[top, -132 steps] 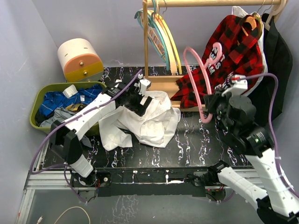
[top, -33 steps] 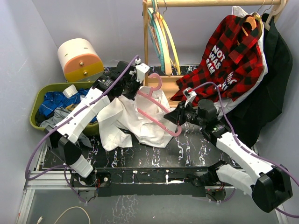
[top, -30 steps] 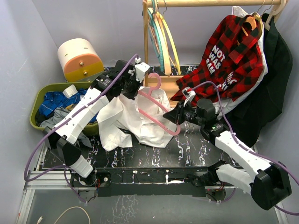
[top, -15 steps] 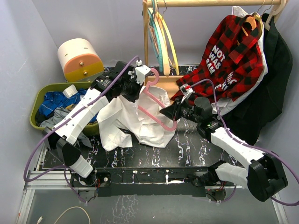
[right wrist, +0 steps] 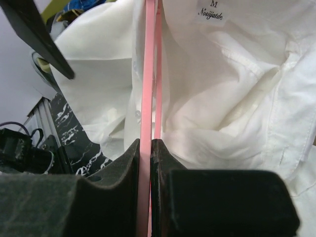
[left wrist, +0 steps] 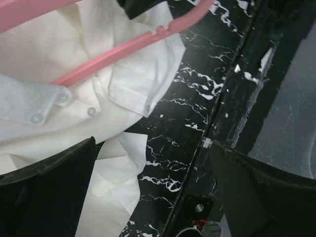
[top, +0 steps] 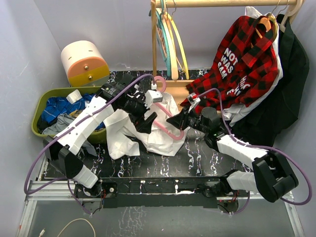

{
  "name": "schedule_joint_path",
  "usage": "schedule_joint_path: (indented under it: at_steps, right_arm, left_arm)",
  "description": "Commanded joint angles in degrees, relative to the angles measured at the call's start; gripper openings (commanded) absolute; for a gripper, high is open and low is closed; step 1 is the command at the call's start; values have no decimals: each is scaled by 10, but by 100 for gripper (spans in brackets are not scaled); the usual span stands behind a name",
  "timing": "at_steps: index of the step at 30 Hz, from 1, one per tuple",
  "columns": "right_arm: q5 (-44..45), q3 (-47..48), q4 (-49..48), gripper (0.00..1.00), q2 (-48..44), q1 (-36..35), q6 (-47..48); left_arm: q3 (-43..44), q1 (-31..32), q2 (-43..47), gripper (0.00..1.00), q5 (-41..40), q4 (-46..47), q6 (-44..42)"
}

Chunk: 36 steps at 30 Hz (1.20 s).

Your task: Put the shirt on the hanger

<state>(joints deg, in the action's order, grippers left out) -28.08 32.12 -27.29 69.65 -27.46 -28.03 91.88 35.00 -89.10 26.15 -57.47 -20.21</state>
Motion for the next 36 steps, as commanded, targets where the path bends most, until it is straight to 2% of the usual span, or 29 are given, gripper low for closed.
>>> schedule_joint_path:
  at_steps: [1,3,6,9,15,19,24,27,29,32,35,36]
  right_arm:
    - [11,-40,-151,8,7,-12,38]
    - [18,-67,-202,8,8,-16,60]
    - [32,-80,-228,8,11,-20,88]
    - [35,-86,-244,8,19,-23,102]
    - [31,-87,-248,8,27,-31,129]
    - [25,-85,-234,8,17,-36,143]
    - [36,-76,-208,8,9,-42,155]
    - [44,-75,-204,8,8,-42,160]
    - [50,-77,-201,8,5,-42,162]
    - [52,-81,-203,8,2,-43,164]
    - [50,-81,-199,8,2,-46,167]
    - [48,-81,-199,8,2,-47,168]
  left_arm:
    - [-7,-59,61,97,131,-56,-122]
    - [4,-115,75,97,161,-43,-166]
    - [22,-178,87,97,192,-22,-248]
    - [76,-194,26,97,211,-100,-367]
    - [222,-198,-132,97,290,-233,-489]
    - [316,-197,-212,97,312,-241,-484]
    - [342,-198,-240,97,306,-180,-477]
    - [374,-198,-263,94,329,-229,-523]
    - [354,-194,-263,87,332,-245,-530]
    - [287,-180,-242,83,303,-244,-577]
    - [268,-178,-237,83,305,-239,-579]
    - [270,-177,-240,86,307,-234,-571]
